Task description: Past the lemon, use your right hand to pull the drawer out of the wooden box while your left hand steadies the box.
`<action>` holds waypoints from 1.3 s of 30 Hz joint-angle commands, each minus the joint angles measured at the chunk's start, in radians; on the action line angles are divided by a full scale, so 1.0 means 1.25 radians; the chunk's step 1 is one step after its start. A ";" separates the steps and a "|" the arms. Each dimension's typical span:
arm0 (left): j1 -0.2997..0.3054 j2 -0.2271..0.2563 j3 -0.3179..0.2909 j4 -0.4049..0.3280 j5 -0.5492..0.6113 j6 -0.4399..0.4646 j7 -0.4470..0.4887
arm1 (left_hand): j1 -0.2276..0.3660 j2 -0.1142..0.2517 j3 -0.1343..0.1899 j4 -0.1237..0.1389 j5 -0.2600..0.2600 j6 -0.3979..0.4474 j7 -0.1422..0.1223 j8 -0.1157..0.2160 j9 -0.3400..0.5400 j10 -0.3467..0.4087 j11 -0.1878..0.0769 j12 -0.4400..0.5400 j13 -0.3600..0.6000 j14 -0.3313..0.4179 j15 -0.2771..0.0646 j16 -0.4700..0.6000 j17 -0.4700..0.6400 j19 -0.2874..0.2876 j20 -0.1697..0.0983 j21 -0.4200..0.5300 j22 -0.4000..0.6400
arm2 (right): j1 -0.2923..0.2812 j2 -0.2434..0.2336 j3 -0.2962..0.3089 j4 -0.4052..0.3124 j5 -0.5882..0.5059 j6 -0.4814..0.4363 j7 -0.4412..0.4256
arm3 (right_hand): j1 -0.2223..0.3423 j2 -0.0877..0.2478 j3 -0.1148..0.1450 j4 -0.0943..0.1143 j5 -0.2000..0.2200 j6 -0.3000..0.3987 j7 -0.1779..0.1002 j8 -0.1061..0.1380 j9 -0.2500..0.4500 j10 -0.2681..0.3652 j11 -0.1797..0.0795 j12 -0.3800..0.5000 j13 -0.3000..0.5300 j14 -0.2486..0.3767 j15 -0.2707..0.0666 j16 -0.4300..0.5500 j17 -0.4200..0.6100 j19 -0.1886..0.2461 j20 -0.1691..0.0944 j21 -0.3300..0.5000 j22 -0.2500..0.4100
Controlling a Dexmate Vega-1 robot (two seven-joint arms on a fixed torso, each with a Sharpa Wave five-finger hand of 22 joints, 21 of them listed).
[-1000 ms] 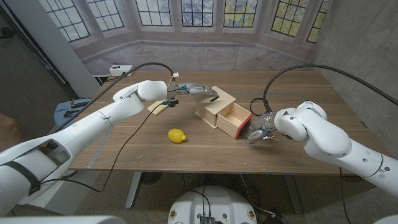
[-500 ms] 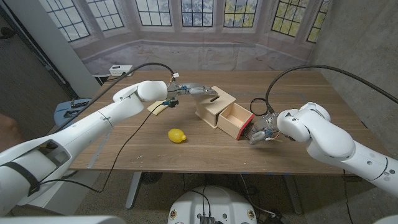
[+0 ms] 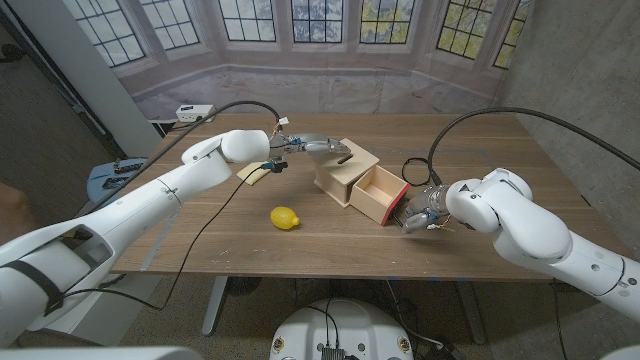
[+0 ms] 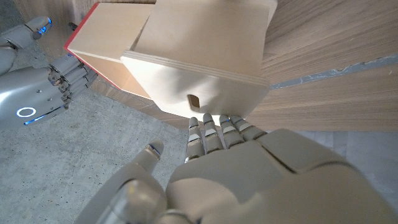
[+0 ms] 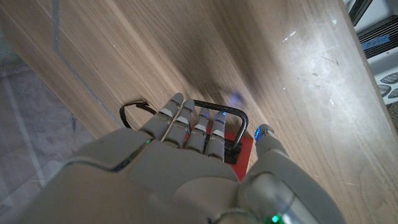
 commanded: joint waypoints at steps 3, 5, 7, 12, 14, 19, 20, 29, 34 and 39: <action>-0.005 -0.003 0.001 0.005 0.002 -0.001 -0.004 | -0.008 -0.001 0.003 -0.002 0.003 0.005 -0.005 0.000 0.002 0.003 -0.001 -0.002 0.002 0.008 -0.002 0.004 0.003 0.020 0.014 0.004 0.004 | -0.021 -0.009 0.013 -0.005 -0.005 -0.007 0.010 | -0.007 0.001 0.005 0.001 -0.003 0.002 0.003 0.001 0.001 0.004 -0.001 0.002 0.004 0.005 -0.075 -0.001 0.001 0.005 -0.054 0.006 -0.001; -0.006 -0.005 0.002 0.007 0.002 -0.004 -0.003 | -0.009 -0.001 0.004 -0.002 0.003 0.005 -0.005 0.000 0.002 0.003 -0.002 -0.002 0.002 0.008 -0.002 0.004 0.003 0.020 0.014 0.004 0.004 | -0.023 -0.012 0.016 -0.007 -0.004 -0.008 0.011 | -0.008 0.001 0.005 0.001 -0.003 0.003 0.003 0.001 0.001 0.004 0.000 0.002 0.003 0.006 -0.075 -0.001 0.000 0.005 -0.054 0.006 -0.001; -0.006 -0.005 0.003 0.007 0.002 -0.004 -0.004 | -0.009 -0.001 0.004 -0.002 0.003 0.005 -0.005 0.000 0.002 0.003 -0.002 -0.002 0.002 0.008 -0.002 0.004 0.003 0.020 0.014 0.004 0.004 | -0.025 -0.012 0.017 -0.008 -0.008 -0.012 0.016 | -0.008 0.001 0.006 0.001 -0.003 0.003 0.003 0.001 0.001 0.004 -0.001 0.003 0.003 0.005 -0.075 -0.001 0.000 0.005 -0.054 0.006 -0.001; -0.005 -0.005 0.002 0.006 0.002 -0.002 -0.002 | -0.009 -0.001 0.004 -0.002 0.003 0.006 -0.004 0.000 0.002 0.003 -0.003 -0.002 0.002 0.008 -0.002 0.004 0.003 0.020 0.014 0.004 0.004 | -0.028 -0.016 0.021 -0.011 -0.009 -0.014 0.024 | -0.008 0.000 0.006 0.001 -0.003 0.002 0.003 0.001 0.001 0.003 -0.001 0.002 0.003 0.005 -0.076 -0.001 0.000 0.005 -0.054 0.006 -0.001; -0.004 -0.005 0.001 0.006 0.000 -0.002 -0.003 | -0.009 -0.001 0.004 -0.002 0.003 0.005 -0.004 0.000 0.002 0.003 -0.002 -0.002 0.002 0.008 -0.002 0.004 0.003 0.020 0.014 0.004 0.004 | -0.029 -0.018 0.024 -0.010 -0.005 -0.013 0.024 | -0.008 0.000 0.006 0.001 -0.003 0.002 0.003 0.001 0.001 0.004 -0.001 0.003 0.003 0.004 -0.075 -0.002 0.000 0.005 -0.054 0.006 -0.001; -0.004 -0.004 0.002 0.005 0.001 -0.002 -0.003 | -0.009 -0.001 0.004 -0.002 0.003 0.004 -0.003 0.000 0.002 0.003 -0.002 -0.003 0.002 0.008 -0.001 0.003 0.003 0.021 0.014 0.004 0.004 | -0.031 -0.019 0.025 -0.010 -0.005 -0.012 0.023 | -0.009 0.000 0.007 0.001 -0.003 0.002 0.002 0.000 0.001 0.003 -0.001 0.002 0.003 0.004 -0.075 -0.002 0.000 0.005 -0.055 0.005 -0.001; -0.003 -0.004 0.002 0.005 0.001 -0.002 -0.002 | -0.009 -0.001 0.004 -0.002 0.003 0.004 -0.004 0.000 0.002 0.003 -0.002 -0.003 0.002 0.008 -0.001 0.003 0.003 0.021 0.014 0.004 0.004 | -0.031 -0.019 0.024 -0.010 -0.008 -0.014 0.025 | -0.009 0.000 0.007 0.001 -0.003 0.002 0.002 0.000 0.001 0.003 -0.001 0.002 0.003 0.004 -0.075 -0.002 0.000 0.005 -0.054 0.005 -0.001; -0.003 -0.003 0.001 0.002 0.002 -0.004 -0.002 | -0.009 -0.001 0.005 -0.002 0.003 0.004 -0.004 0.000 0.002 0.002 -0.001 -0.003 0.002 0.008 -0.001 0.003 0.003 0.021 0.014 0.004 0.004 | -0.035 -0.021 0.029 -0.023 -0.016 -0.010 0.028 | -0.009 0.000 0.008 0.000 -0.003 0.002 0.002 0.001 0.001 0.003 -0.001 0.003 0.003 0.005 -0.075 -0.002 0.000 0.006 -0.055 0.005 -0.001; -0.001 -0.002 0.001 -0.003 0.003 -0.004 -0.001 | -0.009 0.000 0.005 -0.002 0.003 0.003 -0.002 -0.001 0.002 0.002 -0.001 -0.003 0.002 0.007 -0.001 0.003 0.003 0.021 0.015 0.004 0.004 | -0.033 -0.023 0.034 -0.033 -0.018 -0.003 0.037 | -0.009 0.000 0.009 0.000 -0.002 0.002 0.002 0.001 0.001 0.004 -0.002 0.003 0.003 0.004 -0.076 -0.002 0.000 0.006 -0.055 0.005 -0.001; 0.005 0.001 -0.001 -0.011 0.003 -0.002 0.002 | -0.010 0.000 0.006 -0.002 0.003 0.003 -0.002 -0.001 0.002 0.002 0.001 -0.004 0.002 0.007 -0.001 0.003 0.003 0.021 0.015 0.004 0.004 | -0.036 -0.024 0.046 -0.045 -0.015 0.000 0.039 | -0.009 0.000 0.009 0.000 -0.002 0.003 0.002 0.001 0.001 0.004 -0.002 0.003 0.003 0.005 -0.076 -0.002 0.000 0.006 -0.054 0.005 -0.001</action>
